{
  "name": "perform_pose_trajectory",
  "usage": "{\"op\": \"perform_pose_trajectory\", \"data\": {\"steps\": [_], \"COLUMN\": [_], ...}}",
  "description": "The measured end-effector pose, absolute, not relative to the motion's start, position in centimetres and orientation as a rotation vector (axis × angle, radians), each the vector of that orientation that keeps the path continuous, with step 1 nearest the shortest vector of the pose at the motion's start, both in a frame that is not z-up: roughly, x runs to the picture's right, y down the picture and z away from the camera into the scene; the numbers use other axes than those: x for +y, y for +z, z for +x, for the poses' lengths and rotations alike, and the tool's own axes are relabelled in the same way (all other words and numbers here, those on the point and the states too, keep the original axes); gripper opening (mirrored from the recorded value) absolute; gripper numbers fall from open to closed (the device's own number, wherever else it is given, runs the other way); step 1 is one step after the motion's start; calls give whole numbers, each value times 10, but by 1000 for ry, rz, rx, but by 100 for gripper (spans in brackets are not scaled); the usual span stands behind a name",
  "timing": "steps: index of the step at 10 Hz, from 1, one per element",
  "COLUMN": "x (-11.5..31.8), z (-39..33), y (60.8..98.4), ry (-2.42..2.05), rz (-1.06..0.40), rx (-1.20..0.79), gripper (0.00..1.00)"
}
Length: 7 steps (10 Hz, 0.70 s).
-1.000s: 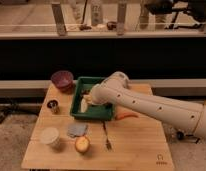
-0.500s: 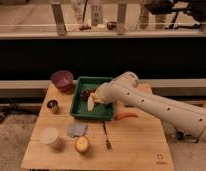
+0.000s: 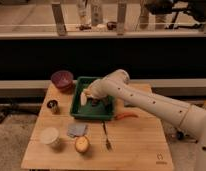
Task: Place banana in purple bowl
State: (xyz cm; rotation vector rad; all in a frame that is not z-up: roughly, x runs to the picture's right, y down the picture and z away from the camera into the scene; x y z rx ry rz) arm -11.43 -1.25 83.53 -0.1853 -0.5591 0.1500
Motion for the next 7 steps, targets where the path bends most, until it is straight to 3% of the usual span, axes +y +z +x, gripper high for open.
{"op": "perform_pose_trajectory", "data": {"steps": [7], "x": [-97], "z": [-247], "y": [899], "ry": [108], "rz": [-70], "rx": [-670], "gripper": [3]}}
